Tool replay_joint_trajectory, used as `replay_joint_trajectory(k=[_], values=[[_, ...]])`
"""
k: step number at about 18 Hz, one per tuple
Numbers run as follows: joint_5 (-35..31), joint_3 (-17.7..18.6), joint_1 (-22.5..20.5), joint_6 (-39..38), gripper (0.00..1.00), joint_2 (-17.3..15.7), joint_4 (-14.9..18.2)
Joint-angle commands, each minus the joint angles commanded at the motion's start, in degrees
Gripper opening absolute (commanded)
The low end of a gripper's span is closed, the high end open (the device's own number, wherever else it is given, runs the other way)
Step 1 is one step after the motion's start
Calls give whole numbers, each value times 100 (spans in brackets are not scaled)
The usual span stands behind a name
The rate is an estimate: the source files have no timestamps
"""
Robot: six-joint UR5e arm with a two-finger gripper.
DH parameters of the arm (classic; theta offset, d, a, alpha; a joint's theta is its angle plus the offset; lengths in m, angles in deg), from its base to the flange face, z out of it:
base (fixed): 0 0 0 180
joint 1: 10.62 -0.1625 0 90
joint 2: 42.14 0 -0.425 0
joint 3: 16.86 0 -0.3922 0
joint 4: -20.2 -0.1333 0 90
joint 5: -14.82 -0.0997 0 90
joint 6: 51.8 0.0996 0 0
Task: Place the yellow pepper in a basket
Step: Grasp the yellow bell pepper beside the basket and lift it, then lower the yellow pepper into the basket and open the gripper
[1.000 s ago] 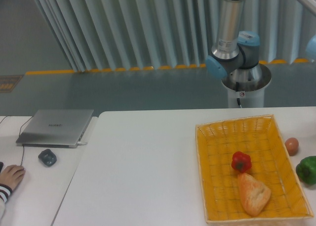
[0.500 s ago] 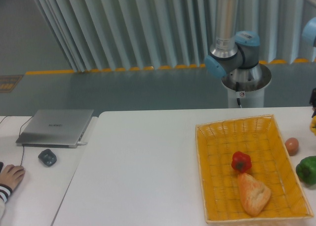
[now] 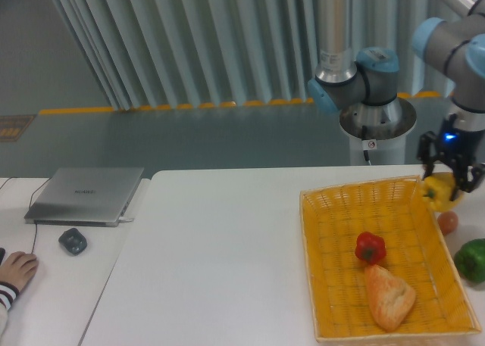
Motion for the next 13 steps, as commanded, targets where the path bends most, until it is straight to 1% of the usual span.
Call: replay_joint_trajectory(k=[2, 4, 7, 10, 12, 13], values=[[-122, 175, 106, 0, 34, -167, -9], [-316, 282, 377, -18, 35, -290, 17], [-448, 431, 528, -18, 36, -466, 105], [-571, 493, 704, -18, 38, -502, 105], [-606, 572, 721, 0, 43, -519, 105], [-624, 572, 721, 8, 46, -528, 105]])
